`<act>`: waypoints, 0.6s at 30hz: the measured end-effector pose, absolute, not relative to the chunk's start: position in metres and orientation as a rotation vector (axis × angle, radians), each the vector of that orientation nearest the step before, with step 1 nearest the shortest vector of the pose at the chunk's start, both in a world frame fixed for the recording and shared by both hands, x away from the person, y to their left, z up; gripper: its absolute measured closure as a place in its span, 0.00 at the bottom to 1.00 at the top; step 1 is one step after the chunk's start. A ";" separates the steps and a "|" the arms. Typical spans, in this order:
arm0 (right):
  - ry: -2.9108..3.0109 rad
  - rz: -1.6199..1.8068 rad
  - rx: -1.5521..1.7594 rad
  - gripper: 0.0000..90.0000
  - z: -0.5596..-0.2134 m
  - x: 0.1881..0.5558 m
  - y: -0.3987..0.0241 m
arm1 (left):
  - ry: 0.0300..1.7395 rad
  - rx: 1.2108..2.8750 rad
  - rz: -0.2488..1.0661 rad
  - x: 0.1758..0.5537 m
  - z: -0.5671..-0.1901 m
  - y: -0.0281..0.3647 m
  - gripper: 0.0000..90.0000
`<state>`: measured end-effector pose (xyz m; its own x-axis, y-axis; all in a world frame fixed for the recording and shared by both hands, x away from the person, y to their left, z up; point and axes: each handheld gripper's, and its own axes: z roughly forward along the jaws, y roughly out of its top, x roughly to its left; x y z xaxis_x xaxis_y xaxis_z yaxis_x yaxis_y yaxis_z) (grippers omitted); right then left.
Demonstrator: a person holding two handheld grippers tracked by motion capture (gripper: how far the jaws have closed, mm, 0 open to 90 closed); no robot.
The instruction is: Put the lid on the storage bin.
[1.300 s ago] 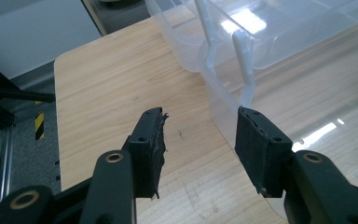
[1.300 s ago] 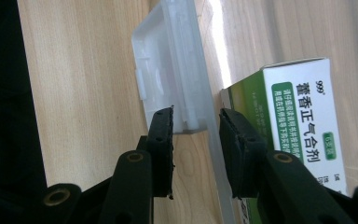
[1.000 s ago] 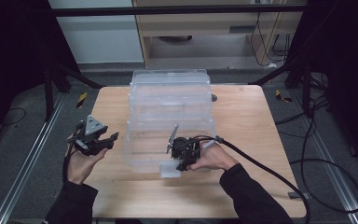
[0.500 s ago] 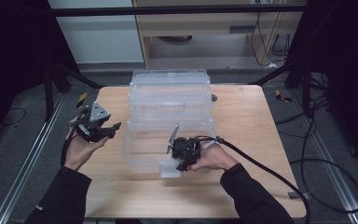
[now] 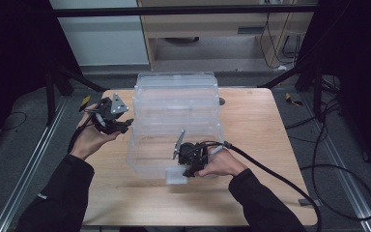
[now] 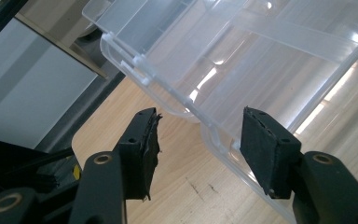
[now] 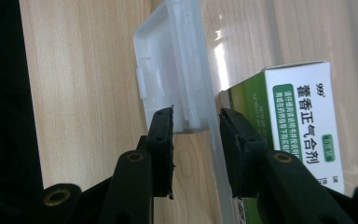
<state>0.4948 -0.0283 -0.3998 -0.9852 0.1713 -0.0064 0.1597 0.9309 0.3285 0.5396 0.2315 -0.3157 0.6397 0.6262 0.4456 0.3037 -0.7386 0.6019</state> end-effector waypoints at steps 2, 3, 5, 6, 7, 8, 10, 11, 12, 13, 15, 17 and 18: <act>3.055 0.510 0.266 0.74 -0.400 0.495 -0.028 | 0.704 2.395 0.908 0.543 -0.314 0.228 0.50; 3.054 0.512 0.260 0.74 -0.400 0.495 -0.029 | 0.693 2.400 0.910 0.544 -0.313 0.226 0.50; 3.050 0.520 0.250 0.74 -0.400 0.494 -0.029 | 0.670 2.409 0.914 0.548 -0.311 0.223 0.50; 3.049 0.521 0.249 0.74 -0.400 0.494 -0.029 | 0.659 2.415 0.914 0.550 -0.310 0.222 0.50; 3.050 0.521 0.249 0.74 -0.400 0.494 -0.029 | 0.652 2.419 0.914 0.551 -0.308 0.220 0.50; 3.050 0.520 0.247 0.74 -0.400 0.495 -0.029 | 0.648 2.419 0.908 0.553 -0.307 0.219 0.50; 3.053 0.516 0.243 0.74 -0.400 0.495 -0.029 | 0.633 2.429 0.917 0.556 -0.304 0.216 0.49; 3.052 0.516 0.244 0.74 -0.400 0.495 -0.029 | 0.626 2.435 0.918 0.557 -0.303 0.215 0.49; 3.053 0.517 0.246 0.74 -0.400 0.495 -0.029 | 0.619 2.441 0.917 0.559 -0.302 0.214 0.49; 3.050 0.521 0.246 0.74 -0.400 0.494 -0.029 | 0.614 2.441 0.917 0.560 -0.302 0.213 0.49; 3.049 0.520 0.245 0.74 -0.400 0.494 -0.029 | 0.594 2.466 0.912 0.562 -0.301 0.210 0.49; 3.051 0.518 0.241 0.74 -0.400 0.494 -0.029 | 0.565 2.485 0.916 0.564 -0.301 0.206 0.48; 3.051 0.521 0.241 0.74 -0.400 0.494 -0.029 | 0.553 2.490 0.914 0.564 -0.300 0.205 0.48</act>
